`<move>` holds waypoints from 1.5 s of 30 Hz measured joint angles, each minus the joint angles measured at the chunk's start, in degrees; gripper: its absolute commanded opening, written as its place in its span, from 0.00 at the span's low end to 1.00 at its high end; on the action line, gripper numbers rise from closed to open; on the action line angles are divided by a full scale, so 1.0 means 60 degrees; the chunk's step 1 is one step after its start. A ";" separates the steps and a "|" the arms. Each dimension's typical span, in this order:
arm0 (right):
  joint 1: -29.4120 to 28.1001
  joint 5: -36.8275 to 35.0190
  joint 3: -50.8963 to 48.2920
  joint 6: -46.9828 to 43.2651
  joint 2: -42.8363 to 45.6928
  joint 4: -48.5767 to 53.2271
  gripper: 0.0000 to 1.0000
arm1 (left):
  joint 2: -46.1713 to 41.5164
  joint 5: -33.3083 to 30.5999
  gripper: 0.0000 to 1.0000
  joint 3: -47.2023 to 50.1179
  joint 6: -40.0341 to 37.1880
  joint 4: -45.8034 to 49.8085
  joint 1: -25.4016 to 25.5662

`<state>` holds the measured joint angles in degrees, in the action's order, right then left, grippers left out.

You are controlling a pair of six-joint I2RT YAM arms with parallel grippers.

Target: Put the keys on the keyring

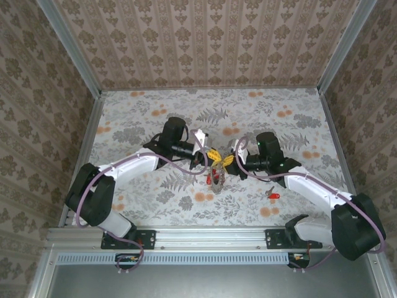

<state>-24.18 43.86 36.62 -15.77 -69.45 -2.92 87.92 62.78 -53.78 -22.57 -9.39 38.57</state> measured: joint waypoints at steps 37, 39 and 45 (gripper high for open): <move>0.0000 -0.5319 -0.0208 0.0197 0.2266 0.1778 0.51 | 0.2157 -0.2900 0.00 -0.2852 -0.2721 0.5180 0.1064; 0.0197 -0.6277 -0.0200 0.1093 0.2350 0.1825 0.51 | 0.2579 -0.3082 0.00 -0.3162 -0.2805 0.5399 0.1217; 0.1421 -0.7395 -0.0164 0.3628 0.2324 0.2612 0.51 | 0.3650 -0.3512 0.00 -0.3912 -0.2863 0.5880 0.1661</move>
<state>-15.66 -0.51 35.64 6.00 -55.51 12.75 109.82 41.71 -77.25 -39.75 25.89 48.53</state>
